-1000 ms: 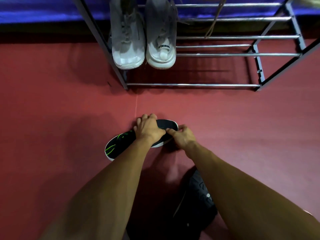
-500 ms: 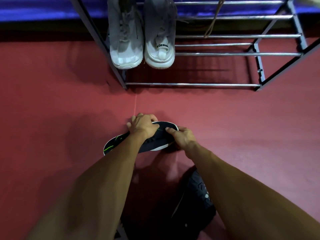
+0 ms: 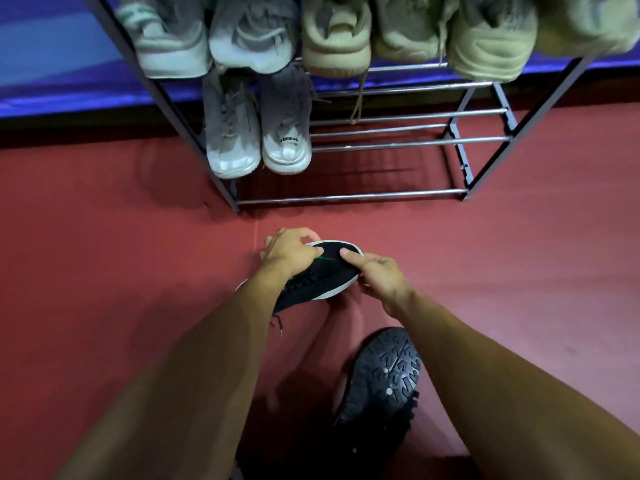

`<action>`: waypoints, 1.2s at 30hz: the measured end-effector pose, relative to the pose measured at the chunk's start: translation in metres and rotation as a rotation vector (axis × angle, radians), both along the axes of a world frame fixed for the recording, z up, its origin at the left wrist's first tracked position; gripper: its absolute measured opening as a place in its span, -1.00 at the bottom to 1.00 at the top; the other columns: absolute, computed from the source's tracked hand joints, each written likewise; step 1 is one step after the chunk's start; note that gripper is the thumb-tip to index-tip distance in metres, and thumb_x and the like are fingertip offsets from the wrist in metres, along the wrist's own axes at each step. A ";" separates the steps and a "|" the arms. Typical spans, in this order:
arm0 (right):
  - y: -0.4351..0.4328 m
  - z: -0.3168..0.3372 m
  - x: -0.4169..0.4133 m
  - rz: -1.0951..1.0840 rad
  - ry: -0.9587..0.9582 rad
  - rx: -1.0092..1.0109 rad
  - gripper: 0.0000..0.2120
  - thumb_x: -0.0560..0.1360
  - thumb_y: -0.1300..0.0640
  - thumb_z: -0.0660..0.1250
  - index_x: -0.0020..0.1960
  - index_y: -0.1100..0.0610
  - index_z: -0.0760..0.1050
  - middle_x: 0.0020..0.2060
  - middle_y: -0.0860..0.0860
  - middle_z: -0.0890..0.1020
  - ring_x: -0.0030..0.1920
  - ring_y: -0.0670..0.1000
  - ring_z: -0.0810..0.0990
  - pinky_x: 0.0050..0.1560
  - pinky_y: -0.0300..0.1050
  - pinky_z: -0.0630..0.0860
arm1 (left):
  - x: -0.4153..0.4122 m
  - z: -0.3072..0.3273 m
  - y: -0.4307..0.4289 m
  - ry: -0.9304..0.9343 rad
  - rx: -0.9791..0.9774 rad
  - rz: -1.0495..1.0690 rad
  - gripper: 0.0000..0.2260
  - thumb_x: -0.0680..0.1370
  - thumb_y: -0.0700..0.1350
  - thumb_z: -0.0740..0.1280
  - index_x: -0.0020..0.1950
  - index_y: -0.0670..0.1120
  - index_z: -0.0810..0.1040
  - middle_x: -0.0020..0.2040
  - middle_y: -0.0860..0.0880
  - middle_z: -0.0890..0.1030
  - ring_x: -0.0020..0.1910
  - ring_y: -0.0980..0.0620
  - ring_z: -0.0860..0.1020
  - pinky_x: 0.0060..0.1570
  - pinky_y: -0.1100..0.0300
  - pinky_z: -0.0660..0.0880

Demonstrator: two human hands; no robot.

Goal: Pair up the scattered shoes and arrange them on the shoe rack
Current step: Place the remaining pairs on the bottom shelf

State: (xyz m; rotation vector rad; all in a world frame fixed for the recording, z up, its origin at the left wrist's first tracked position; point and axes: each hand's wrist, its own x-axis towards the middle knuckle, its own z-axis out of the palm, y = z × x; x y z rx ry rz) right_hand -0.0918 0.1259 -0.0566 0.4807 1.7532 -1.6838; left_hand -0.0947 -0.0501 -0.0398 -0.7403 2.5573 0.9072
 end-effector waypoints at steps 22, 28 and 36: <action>0.026 0.100 -0.065 -0.242 0.205 -0.104 -0.70 0.37 -0.05 0.58 -0.23 0.15 0.57 -0.30 0.02 0.65 -0.39 -0.06 0.57 -0.29 -0.20 0.51 | 0.026 0.050 0.000 0.102 0.414 0.056 -0.71 0.43 -0.33 0.26 0.05 -0.04 0.58 -0.12 -0.07 0.68 -0.15 -0.02 0.62 -0.15 0.18 0.51; 0.019 0.100 -0.075 -0.466 0.245 -0.351 -0.92 0.52 0.18 0.40 -0.14 0.12 0.54 -0.37 -0.04 0.50 -0.40 -0.13 0.44 -0.33 -0.27 0.44 | 0.028 0.054 0.013 -0.001 0.768 0.266 -0.67 0.47 -0.33 0.23 0.09 0.01 0.60 -0.38 0.03 0.60 -0.51 0.08 0.52 -0.54 0.30 0.42; 0.022 0.081 -0.051 -0.099 0.050 -0.161 -0.87 0.50 -0.04 0.37 -0.04 0.00 0.62 -0.25 -0.03 0.60 -0.30 -0.05 0.52 -0.23 -0.18 0.42 | -0.012 0.075 0.024 0.000 1.037 0.426 -0.78 0.49 -0.24 0.34 -0.13 0.10 0.58 -0.20 0.09 0.56 -0.16 0.03 0.44 -0.12 0.01 0.34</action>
